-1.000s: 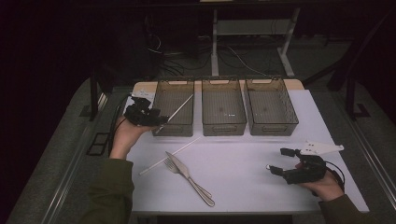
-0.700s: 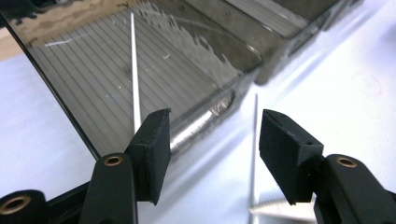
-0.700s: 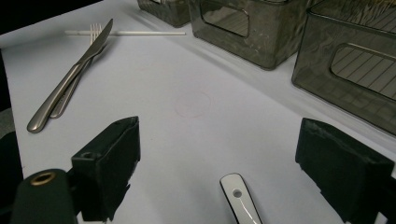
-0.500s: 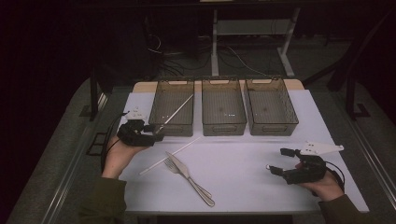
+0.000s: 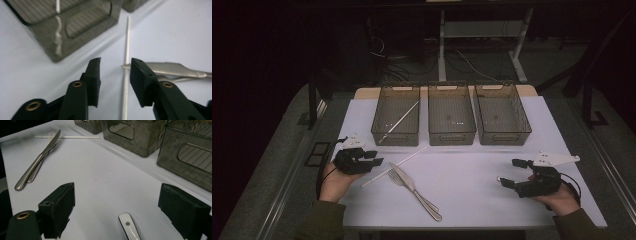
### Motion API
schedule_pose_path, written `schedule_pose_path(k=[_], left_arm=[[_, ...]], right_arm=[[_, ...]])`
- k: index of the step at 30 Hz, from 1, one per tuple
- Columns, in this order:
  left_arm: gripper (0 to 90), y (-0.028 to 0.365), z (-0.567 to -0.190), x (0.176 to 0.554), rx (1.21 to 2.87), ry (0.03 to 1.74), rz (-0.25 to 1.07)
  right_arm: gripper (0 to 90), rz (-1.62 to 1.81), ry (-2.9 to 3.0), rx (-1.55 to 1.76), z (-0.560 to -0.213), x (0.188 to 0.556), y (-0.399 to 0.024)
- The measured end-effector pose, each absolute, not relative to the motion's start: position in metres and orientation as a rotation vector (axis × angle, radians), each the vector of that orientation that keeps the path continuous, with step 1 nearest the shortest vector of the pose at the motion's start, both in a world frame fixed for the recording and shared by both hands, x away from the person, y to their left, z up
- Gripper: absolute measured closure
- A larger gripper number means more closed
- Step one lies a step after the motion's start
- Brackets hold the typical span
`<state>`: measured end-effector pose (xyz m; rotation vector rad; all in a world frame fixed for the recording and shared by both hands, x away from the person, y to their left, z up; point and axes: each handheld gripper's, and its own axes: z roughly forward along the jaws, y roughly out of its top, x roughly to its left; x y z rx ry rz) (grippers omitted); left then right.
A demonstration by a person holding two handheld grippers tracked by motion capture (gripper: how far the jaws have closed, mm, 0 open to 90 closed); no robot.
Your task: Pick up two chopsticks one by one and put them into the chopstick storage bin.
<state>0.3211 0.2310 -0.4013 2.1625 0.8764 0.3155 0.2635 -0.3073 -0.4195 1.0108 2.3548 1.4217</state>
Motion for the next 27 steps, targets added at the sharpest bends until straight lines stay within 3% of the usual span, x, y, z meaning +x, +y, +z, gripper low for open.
schedule_pose_path(k=[15,27], left_arm=[[76.6,0.223,-0.421,0.327,2.27,0.827,0.192],[80.6,0.222,-0.431,0.328,2.285,0.854,0.129]], right_arm=[[13.8,1.419,2.36,1.006,-0.42,0.263,-0.306],[13.8,1.42,2.359,1.006,-0.419,0.263,-0.306]])
